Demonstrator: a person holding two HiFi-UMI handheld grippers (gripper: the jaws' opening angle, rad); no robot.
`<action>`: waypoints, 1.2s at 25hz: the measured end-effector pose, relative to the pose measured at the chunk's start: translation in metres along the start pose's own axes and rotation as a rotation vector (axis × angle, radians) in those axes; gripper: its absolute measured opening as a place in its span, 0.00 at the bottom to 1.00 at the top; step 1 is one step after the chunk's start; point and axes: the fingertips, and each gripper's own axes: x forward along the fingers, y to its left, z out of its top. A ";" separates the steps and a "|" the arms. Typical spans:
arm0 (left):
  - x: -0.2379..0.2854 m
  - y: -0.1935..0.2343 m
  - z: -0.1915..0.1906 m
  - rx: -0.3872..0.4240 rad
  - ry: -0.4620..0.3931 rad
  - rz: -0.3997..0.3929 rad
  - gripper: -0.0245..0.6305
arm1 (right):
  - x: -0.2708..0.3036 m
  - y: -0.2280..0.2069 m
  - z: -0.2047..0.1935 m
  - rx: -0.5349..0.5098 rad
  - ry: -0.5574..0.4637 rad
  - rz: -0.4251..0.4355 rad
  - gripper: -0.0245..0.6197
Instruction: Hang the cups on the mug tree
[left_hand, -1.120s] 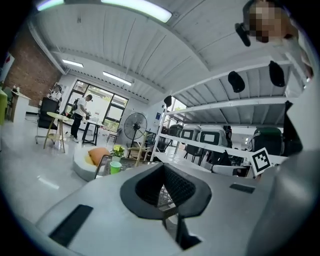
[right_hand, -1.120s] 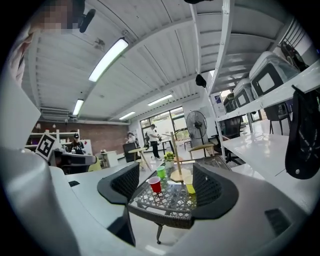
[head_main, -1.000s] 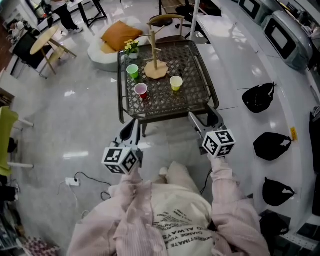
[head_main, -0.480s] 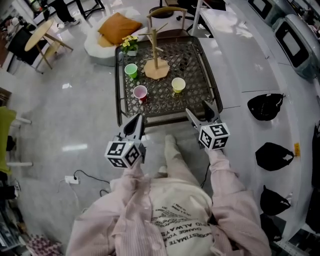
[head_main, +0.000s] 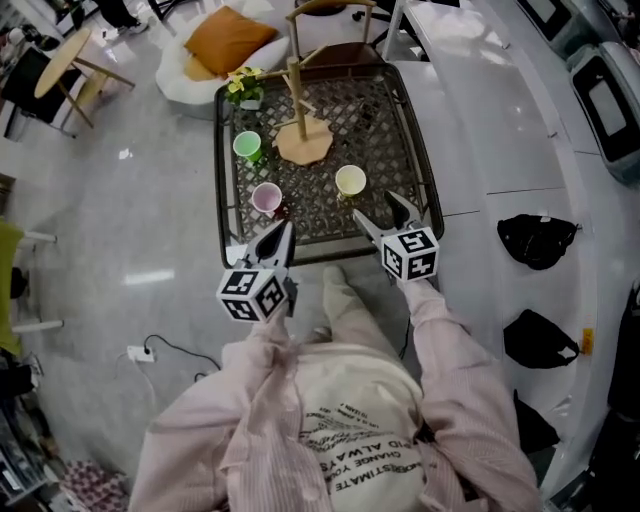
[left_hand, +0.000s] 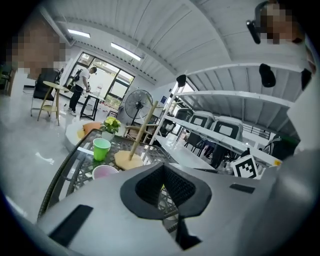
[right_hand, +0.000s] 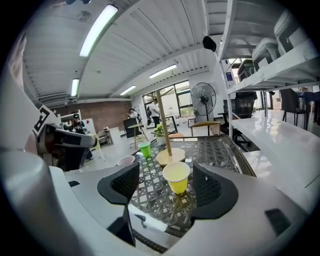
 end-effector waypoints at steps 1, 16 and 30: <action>0.007 0.001 -0.001 -0.006 0.008 0.000 0.03 | 0.007 -0.003 -0.002 -0.010 0.014 0.008 0.50; 0.080 0.025 -0.041 -0.096 0.096 0.047 0.03 | 0.089 -0.024 -0.060 -0.169 0.186 0.136 0.50; 0.100 0.034 -0.056 -0.130 0.135 0.057 0.03 | 0.120 -0.028 -0.062 -0.150 0.173 0.151 0.50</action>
